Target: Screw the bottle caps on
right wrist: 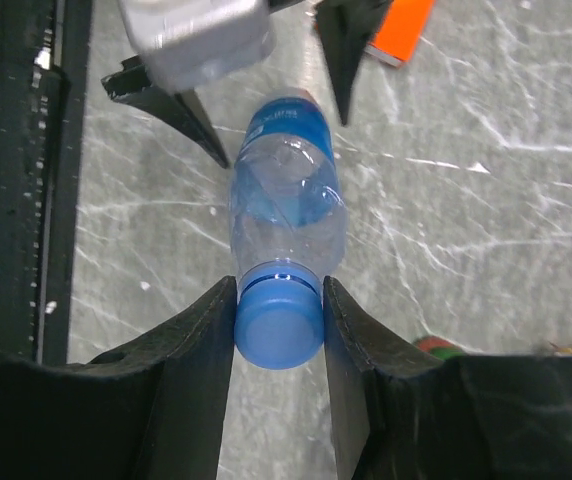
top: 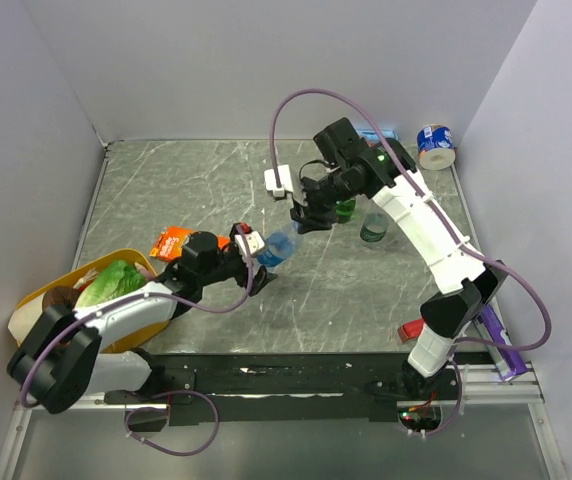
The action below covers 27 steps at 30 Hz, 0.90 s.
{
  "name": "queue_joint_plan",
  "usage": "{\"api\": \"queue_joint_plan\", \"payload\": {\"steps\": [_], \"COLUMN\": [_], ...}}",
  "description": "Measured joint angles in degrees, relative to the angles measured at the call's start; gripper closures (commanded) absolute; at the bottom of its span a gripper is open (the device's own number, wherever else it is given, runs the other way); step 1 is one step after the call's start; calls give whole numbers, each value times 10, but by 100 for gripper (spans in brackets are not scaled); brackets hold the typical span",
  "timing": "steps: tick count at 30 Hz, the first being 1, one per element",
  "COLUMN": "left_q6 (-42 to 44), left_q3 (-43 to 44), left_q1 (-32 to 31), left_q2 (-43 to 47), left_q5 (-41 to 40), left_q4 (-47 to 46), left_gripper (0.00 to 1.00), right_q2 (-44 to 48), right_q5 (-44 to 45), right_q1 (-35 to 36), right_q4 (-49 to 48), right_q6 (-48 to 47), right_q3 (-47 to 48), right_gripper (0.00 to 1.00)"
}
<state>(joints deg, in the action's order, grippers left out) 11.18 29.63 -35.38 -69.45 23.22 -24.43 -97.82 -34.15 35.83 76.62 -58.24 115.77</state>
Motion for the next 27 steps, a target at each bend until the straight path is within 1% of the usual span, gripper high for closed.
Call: {"api": "queue_joint_plan", "payload": {"steps": [5, 15, 21, 27], "left_q6": [5, -15, -20, -20], "left_q3": [19, 33, 33, 33], "left_q1": [1, 2, 2, 8], "left_q2": [-47, -48, -35, -35], "left_q5": [-8, -56, -73, -82], "left_q4": [53, 98, 106, 107], "left_gripper": [4, 4, 4, 4], "right_q2": [-21, -65, -81, -69], "right_q5": [23, 125, 154, 156], "right_q1": [-10, -59, -71, -71], "right_q4": [15, 9, 8, 5], "right_q6": [-10, -92, -129, -159], "right_q3": [52, 81, 72, 17], "right_gripper": [100, 100, 100, 100]}}
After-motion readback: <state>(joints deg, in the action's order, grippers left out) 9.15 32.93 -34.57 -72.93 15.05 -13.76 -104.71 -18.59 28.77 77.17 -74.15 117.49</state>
